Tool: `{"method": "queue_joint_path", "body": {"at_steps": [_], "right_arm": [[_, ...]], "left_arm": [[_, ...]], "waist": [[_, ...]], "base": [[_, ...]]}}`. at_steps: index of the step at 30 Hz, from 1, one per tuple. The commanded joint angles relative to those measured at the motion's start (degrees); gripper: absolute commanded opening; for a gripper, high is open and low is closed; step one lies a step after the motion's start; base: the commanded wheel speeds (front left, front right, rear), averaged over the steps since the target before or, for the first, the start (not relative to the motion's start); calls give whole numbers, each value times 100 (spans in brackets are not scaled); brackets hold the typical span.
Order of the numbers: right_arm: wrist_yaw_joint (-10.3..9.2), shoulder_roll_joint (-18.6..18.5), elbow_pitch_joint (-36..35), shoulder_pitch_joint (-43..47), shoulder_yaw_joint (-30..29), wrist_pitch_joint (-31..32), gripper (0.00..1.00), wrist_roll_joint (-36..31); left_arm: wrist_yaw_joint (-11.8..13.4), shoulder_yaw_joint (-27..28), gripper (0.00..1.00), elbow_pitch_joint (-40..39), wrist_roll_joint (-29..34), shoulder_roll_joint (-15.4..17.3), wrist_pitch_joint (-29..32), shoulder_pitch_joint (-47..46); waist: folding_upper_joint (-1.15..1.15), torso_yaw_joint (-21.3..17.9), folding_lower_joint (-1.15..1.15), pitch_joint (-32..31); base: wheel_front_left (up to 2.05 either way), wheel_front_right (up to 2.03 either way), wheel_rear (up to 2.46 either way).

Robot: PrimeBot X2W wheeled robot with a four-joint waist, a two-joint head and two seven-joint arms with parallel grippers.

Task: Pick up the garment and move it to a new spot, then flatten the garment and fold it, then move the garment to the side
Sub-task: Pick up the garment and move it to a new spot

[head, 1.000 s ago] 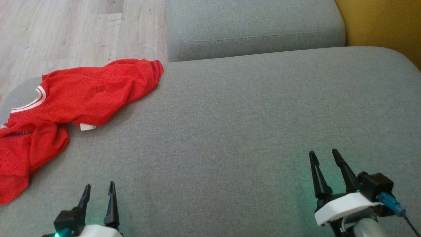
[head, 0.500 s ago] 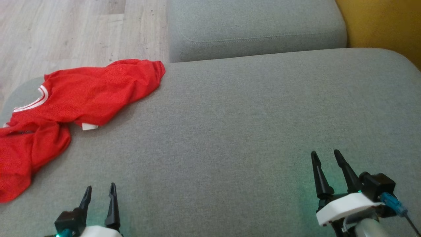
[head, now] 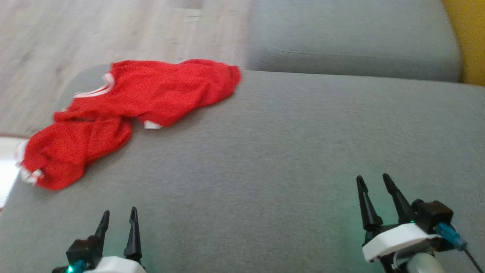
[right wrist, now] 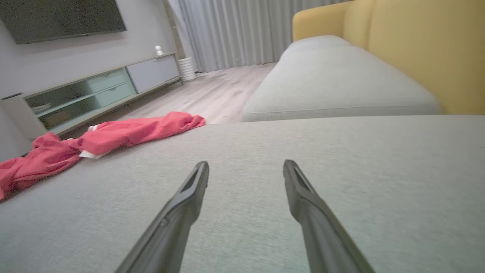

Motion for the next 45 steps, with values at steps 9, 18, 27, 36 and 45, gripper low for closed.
{"method": "queue_joint_path", "body": {"at_steps": [9,18,27,36,45], "right_arm": [[-4,62,-86,-337,393,-69,100,-87],[-4,-134,-118,-458,453,-69,100,-129],[-4,-677,-538,-1352,875,-69,100,-227],[-4,-946,-1282,-1907,1034,-69,100,-223],[-4,-1023,-1835,-2022,1132,-69,100,-149]], "left_arm": [[-4,214,100,-209,-110,236,-54,-103],[-133,-132,100,-701,-92,215,348,-757],[-304,-621,100,-691,-294,225,1243,-2803],[-246,-529,100,-56,-347,817,2103,-4265],[53,-298,100,899,-435,1278,3157,-4952]], "waist": [[0,899,0,-60],[0,623,0,407],[0,-55,0,1915],[0,-548,0,2924],[0,-855,0,3320]], "base": [[0,0,0],[0,0,0],[0,0,0],[0,0,0],[0,0,0]]}}
